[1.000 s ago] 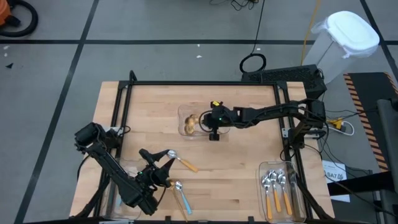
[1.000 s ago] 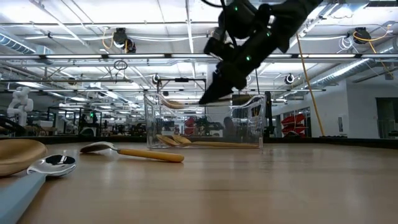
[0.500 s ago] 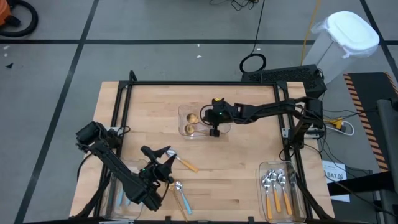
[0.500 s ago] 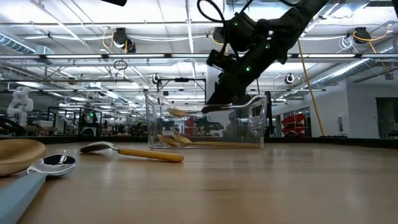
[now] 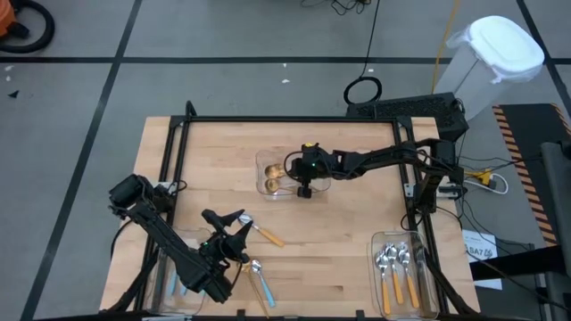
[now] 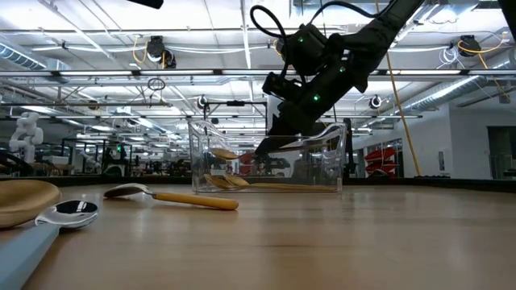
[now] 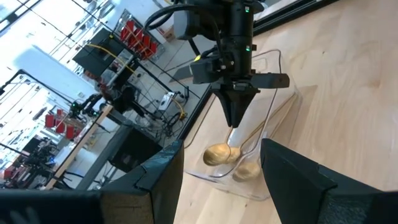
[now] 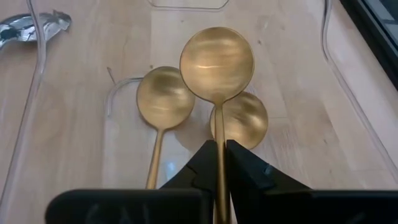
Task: Sort silverware by color (type)
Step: Put the gold spoon into the top transparent bin, then put the yellow spoon into the bottom right transparent bin
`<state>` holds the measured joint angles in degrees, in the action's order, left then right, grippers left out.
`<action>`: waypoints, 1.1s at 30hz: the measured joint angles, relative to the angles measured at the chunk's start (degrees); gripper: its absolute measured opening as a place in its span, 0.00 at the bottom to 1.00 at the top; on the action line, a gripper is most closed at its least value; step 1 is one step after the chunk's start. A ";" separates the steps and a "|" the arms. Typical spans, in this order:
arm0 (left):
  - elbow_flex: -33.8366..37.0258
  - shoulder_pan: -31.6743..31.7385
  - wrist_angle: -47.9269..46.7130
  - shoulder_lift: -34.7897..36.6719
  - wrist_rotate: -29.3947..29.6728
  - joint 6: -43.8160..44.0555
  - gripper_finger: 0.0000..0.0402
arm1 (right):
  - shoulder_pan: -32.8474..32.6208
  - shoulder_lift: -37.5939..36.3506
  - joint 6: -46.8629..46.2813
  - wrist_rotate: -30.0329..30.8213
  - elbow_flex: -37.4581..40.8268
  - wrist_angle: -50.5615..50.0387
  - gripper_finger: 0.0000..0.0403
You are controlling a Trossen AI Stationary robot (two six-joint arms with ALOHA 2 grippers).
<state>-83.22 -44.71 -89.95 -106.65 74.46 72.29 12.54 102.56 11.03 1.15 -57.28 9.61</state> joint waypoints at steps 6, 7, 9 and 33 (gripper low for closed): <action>0.00 0.00 0.00 0.00 0.00 -0.02 0.53 | 0.10 0.02 0.23 0.09 0.00 -0.12 0.06; 0.00 0.00 0.00 0.00 0.00 -0.02 0.53 | 0.10 0.02 0.20 0.16 0.00 -0.16 0.06; 0.00 0.00 0.00 0.00 0.00 -0.02 0.53 | 0.10 0.04 0.13 0.22 0.00 -0.22 0.06; 0.01 0.00 0.00 0.00 -0.95 -0.03 0.53 | -5.38 -7.67 -2.97 2.94 -0.57 1.49 0.21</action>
<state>-83.21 -44.71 -89.95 -106.65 73.50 72.26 7.16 94.90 8.06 4.08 -57.84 11.09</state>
